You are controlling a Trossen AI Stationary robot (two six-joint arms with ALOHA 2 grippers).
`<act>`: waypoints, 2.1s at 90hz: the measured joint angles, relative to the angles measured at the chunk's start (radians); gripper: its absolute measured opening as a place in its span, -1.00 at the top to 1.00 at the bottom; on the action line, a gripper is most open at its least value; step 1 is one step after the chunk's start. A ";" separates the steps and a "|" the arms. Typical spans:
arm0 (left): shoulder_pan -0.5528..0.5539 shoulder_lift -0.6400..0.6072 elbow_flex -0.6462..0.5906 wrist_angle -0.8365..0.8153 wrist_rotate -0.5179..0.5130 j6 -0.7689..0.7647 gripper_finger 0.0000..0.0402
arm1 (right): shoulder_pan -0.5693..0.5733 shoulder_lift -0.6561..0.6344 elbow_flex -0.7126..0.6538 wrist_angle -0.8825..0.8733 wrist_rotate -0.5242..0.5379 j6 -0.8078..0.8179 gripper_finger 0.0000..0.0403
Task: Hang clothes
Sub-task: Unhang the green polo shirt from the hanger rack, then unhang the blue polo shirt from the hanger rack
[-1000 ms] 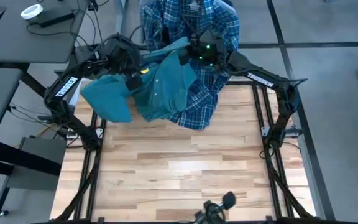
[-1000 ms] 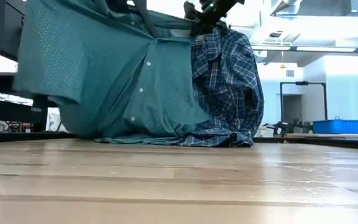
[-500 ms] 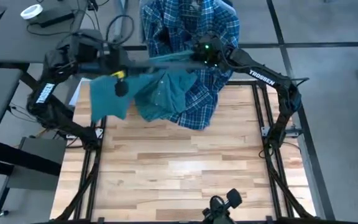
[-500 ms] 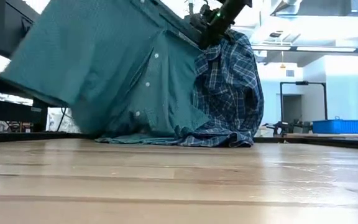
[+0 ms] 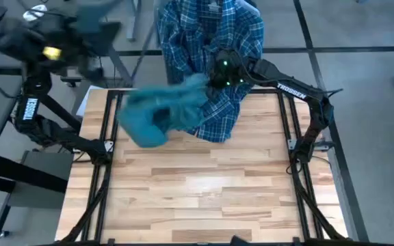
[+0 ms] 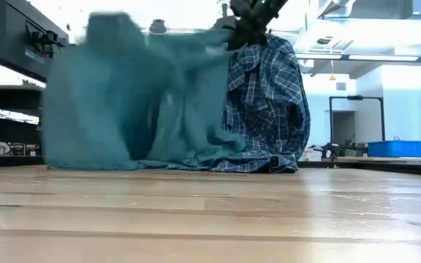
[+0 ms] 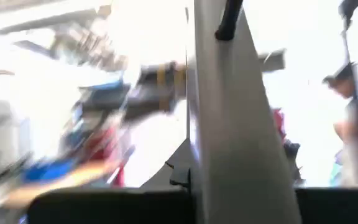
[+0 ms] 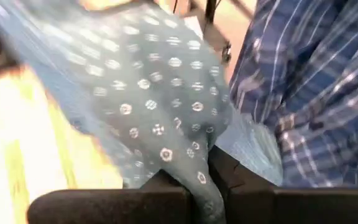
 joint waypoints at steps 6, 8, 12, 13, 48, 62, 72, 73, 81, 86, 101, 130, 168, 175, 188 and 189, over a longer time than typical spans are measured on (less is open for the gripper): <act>0.000 -0.009 0.000 -0.069 0.039 -0.011 1.00 | 0.038 -0.047 -0.001 -0.056 -0.010 -0.007 1.00; 0.001 -0.015 0.000 -0.123 0.035 -0.004 1.00 | 0.053 -0.070 -0.001 -0.079 -0.012 -0.007 1.00; 0.002 -0.023 -0.001 -0.245 0.003 0.020 1.00 | 0.084 -0.120 -0.001 -0.117 -0.017 -0.001 1.00; 0.002 -0.024 -0.001 -0.279 -0.011 0.026 1.00 | 0.091 -0.135 -0.001 -0.126 -0.018 0.003 1.00; -0.027 0.089 -0.005 -1.042 -0.306 0.047 1.00 | 0.382 -0.338 -0.219 -0.429 -0.033 0.414 0.89; -0.074 0.154 -0.005 -1.121 -0.354 0.057 1.00 | 0.462 -0.363 -0.502 -0.389 -0.023 0.576 0.58; -0.090 0.191 -0.016 -1.204 -0.390 0.023 1.00 | 0.539 -0.367 -0.620 -0.383 -0.028 0.694 0.36; -0.090 0.193 -0.020 -1.206 -0.404 0.007 1.00 | 0.546 -0.368 -0.624 -0.383 -0.027 0.699 0.35; -0.097 0.176 -0.087 -1.224 -0.593 -0.176 1.00 | 0.601 -0.367 -0.635 -0.382 -0.045 0.746 0.22; -0.111 0.136 -0.161 -1.228 -0.711 -0.276 1.00 | 0.633 -0.365 -0.636 -0.359 -0.044 0.779 0.17; -0.191 -0.017 -0.485 -1.179 -0.871 -0.558 1.00 | 0.666 -0.365 -0.636 -0.364 0.029 0.821 0.11; -0.382 -0.122 -0.989 -0.995 -0.936 -0.909 0.92 | 0.651 -0.365 -0.636 -0.379 0.079 0.762 0.13; -0.390 -0.123 -1.055 -1.001 -0.693 -0.725 0.40 | 0.643 -0.365 -0.636 -0.345 0.081 0.694 0.13; -0.388 -0.123 -1.039 -1.005 -0.548 -0.656 0.26 | 0.632 -0.366 -0.636 -0.348 0.081 0.651 0.13; -0.383 -0.123 -0.919 -1.064 -0.356 -0.590 0.13 | 0.605 -0.381 -0.569 -0.426 0.080 0.517 0.13; -0.383 -0.123 -0.906 -1.073 -0.349 -0.587 0.12 | 0.601 -0.381 -0.558 -0.434 0.080 0.503 0.13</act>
